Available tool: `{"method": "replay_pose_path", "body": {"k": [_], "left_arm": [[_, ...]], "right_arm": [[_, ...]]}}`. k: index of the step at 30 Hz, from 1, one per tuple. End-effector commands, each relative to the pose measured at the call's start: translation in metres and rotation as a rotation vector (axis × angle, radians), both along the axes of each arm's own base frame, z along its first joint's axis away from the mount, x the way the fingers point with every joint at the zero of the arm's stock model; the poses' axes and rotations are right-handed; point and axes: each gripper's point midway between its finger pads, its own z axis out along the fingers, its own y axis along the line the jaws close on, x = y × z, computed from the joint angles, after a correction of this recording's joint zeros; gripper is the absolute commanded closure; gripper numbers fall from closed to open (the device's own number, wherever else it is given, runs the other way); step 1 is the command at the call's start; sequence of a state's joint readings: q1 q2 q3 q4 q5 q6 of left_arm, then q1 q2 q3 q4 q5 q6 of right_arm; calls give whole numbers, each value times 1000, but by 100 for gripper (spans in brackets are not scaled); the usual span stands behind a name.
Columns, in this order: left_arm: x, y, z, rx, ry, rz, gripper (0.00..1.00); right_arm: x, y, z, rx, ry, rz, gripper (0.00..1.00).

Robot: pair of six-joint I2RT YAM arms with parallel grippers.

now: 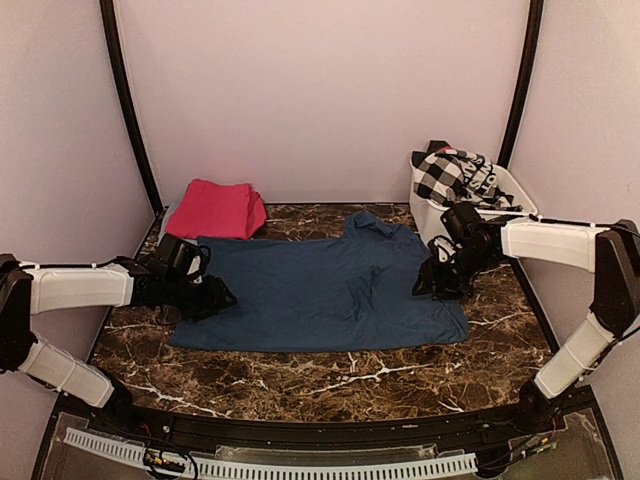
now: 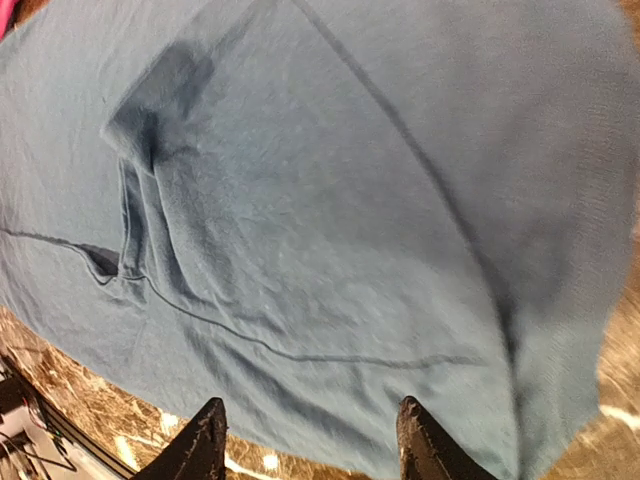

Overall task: Fold and stack the mixed laundry pile
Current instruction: Move the 1/3-folded T-shirt to the center of the board.

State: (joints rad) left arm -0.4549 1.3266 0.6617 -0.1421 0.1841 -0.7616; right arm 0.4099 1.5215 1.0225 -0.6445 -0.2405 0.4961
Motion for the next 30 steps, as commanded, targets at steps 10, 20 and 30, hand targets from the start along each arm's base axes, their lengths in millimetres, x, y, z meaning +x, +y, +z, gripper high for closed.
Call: {"method": "replay_pose_path", "body": {"k": [10,20,30], "left_arm": [[-53,57,-76,158,381,258,52],[-123,84,-79,134,476,367,56],[-103,65,-21,34,260,200,49]], "right_arm": [[-26,17,-79,1,157,45,49],[-93,9,-87,46,295,-8,49],[-99,40,-41,102,177,125,46]]}}
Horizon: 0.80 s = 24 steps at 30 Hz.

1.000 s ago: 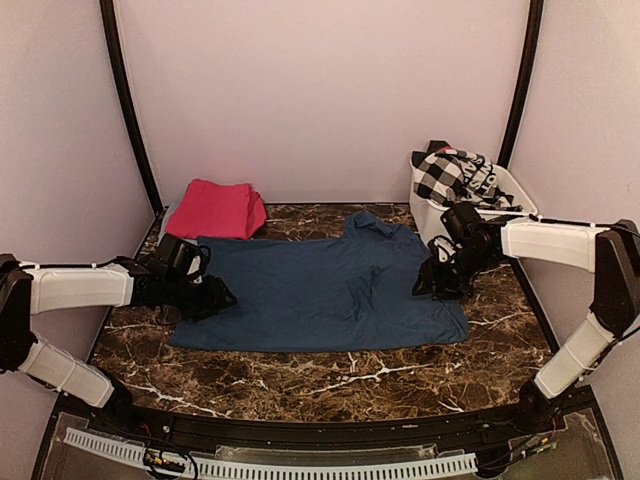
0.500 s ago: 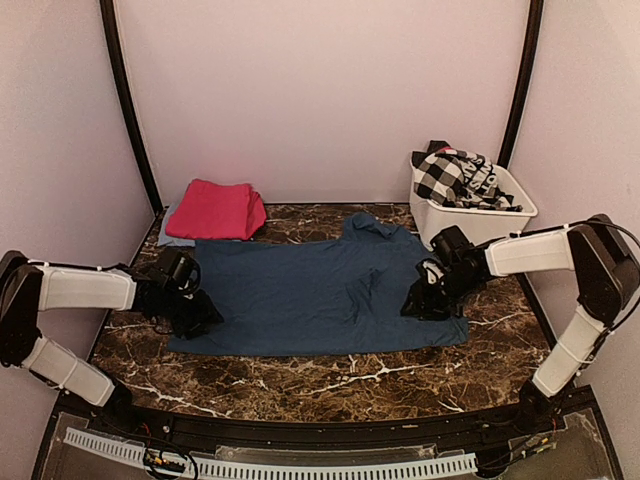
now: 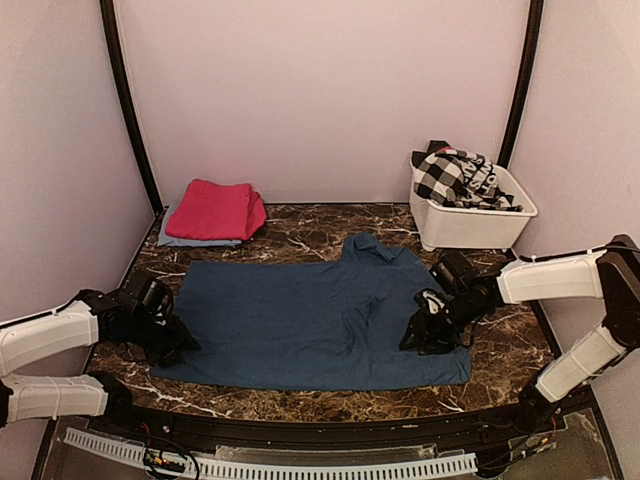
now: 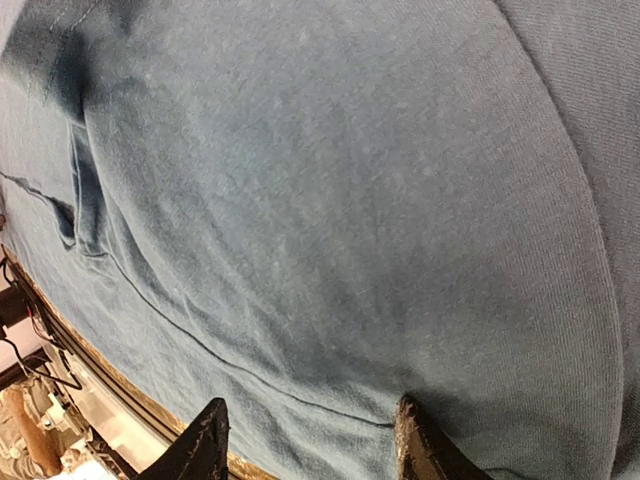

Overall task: Fold and stack the mixed laundry pile
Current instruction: Move the 1/3-folded T-shirt to the center of the board.

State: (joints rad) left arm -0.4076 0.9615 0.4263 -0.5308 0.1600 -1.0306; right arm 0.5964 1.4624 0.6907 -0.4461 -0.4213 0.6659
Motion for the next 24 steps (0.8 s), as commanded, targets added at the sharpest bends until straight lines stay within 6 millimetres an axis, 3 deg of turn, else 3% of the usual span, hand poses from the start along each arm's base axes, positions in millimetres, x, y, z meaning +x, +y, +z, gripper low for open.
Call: {"method": "replay_pose_path", "body": {"k": [1,6,10,12,14,19,24], "left_arm": [[18,-6,32,13,-99,-100,47],[65,-23,63,23,-215,-184,38],[111,-39,91,-40,-319,-205,35],[132,-37,90,-59,-315,-199,35],[150,-30,96,-74,-334,-181,35],[186,-2,109,-72,-394,-122,35],[207,32,101,-61,-382,-34,35]], "right_arm": [[18,3,31,-14,-98,33,45],[80,14,69,4,-294,45,45],[138,20,83,-54,-434,85,48],[164,23,81,-107,-475,126,49],[191,30,91,-131,-532,139,50],[241,33,88,-204,-585,165,49],[274,27,75,-283,-606,187,46]]}}
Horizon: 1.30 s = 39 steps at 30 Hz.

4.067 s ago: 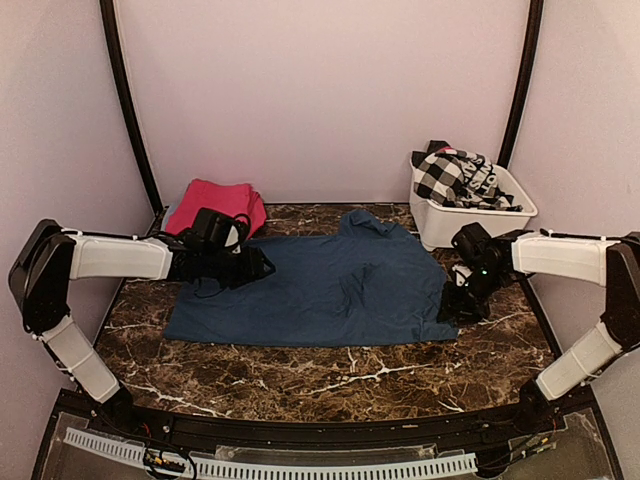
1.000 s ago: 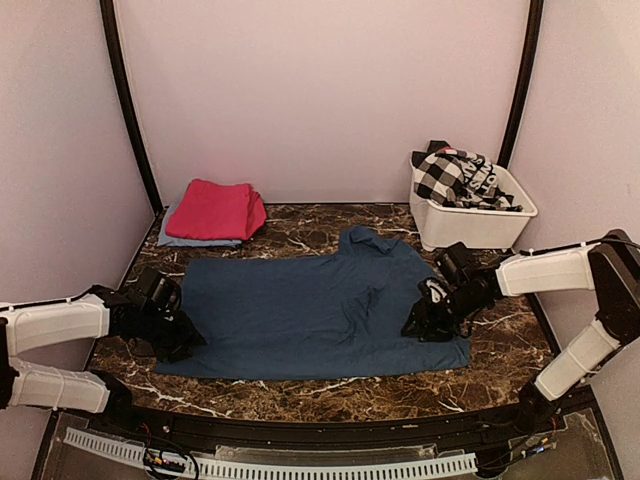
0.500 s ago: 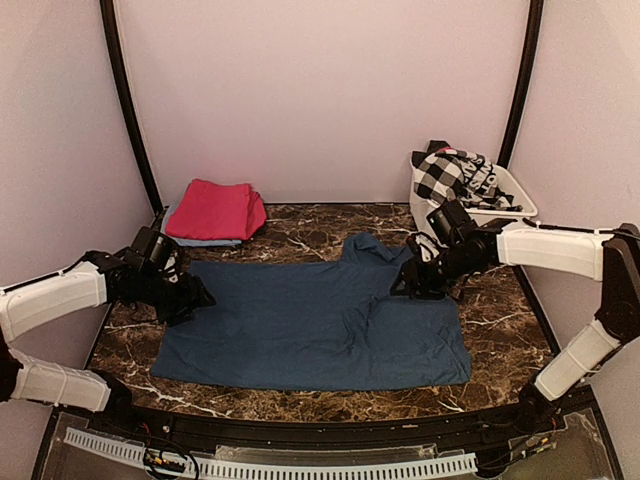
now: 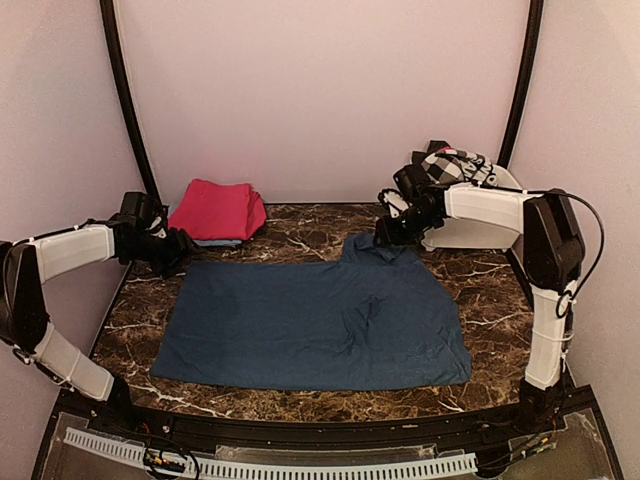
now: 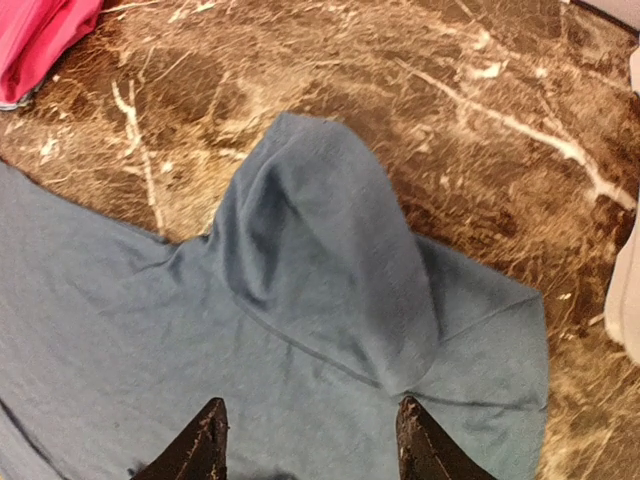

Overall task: Fold and stack the mixed laundry pile
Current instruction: Move the 1/3-folded T-shirt to the center of the board, then pick up the 1/3-folded T-shirt from the center of the board.

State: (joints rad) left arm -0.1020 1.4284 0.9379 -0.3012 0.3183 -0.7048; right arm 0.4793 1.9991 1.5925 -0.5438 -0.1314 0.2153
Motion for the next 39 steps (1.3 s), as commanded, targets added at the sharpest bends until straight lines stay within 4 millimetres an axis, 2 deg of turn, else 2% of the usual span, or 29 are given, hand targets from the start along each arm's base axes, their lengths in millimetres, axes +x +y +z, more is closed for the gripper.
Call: {"method": "replay_pose_path", "body": {"k": [1,7,13,16,19,23,31,39], "left_arm": [[21,25,6,-8,-43,44,35],[37,36,-3,-8,-16,103,38],[43,45,-18,30,18,142,38],[45,54,-25,77,35,175,39],[54,61,-25,115,15,191,40],[68,66,-30,167,26,168,44],[77,69,-35,205,50,152,43],[76,76,-44,253,93,158,46]], "right_arm": [[25,-15,-7,-116,-52,16,45],[42,-14,-27,-181,-61,44,44],[43,-8,-49,-183,-26,77,43],[47,-10,-60,-206,-15,73,50],[49,-10,-60,-211,-23,75,66],[51,-7,-40,-193,-63,81,100],[45,-2,23,-147,-166,74,100],[17,4,48,-180,-200,104,100]]}}
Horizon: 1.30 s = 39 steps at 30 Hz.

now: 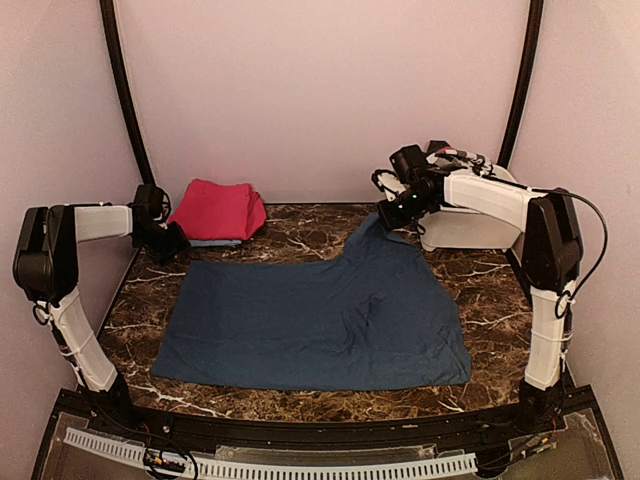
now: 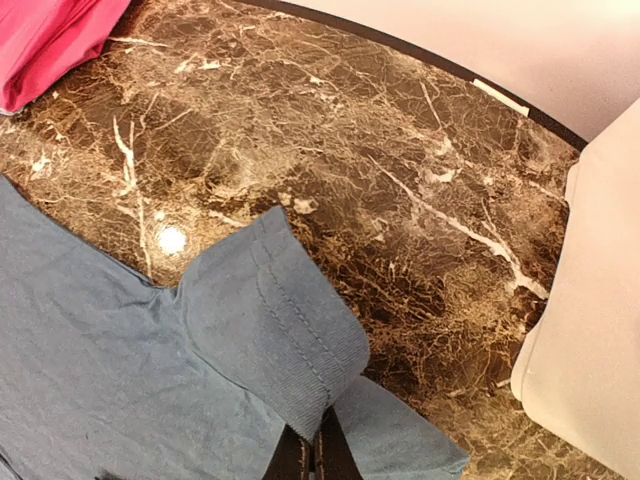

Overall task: Fold and stack the mixed laundry pile
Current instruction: Pick up the 1/3-folded T-shirt from the center of the board.

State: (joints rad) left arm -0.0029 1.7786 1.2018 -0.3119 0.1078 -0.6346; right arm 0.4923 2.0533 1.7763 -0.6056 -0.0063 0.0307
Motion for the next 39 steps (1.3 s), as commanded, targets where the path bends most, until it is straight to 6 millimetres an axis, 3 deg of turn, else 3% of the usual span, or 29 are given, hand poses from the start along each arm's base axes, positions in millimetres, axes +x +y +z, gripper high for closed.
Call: {"method": "replay_pose_path", "body": {"k": [1,10,20,34,39], "left_arm": [[-3,4,-1,33,29,-12,46],[2,5,-17,52,41,-23,50],[11,1,-31,46,59,-62,58],[22,-4,-48,162,114,-131,66],[22,2,-58,211,148,-125,69]], "right_arm": [[-21,2,16,-45,-35,16,100],[-63,-1,22,-67,-15,40,100],[-91,-14,37,-59,-15,30,100],[-98,-13,37,-53,3,35,100],[-98,-14,36,-56,5,34,100]]}}
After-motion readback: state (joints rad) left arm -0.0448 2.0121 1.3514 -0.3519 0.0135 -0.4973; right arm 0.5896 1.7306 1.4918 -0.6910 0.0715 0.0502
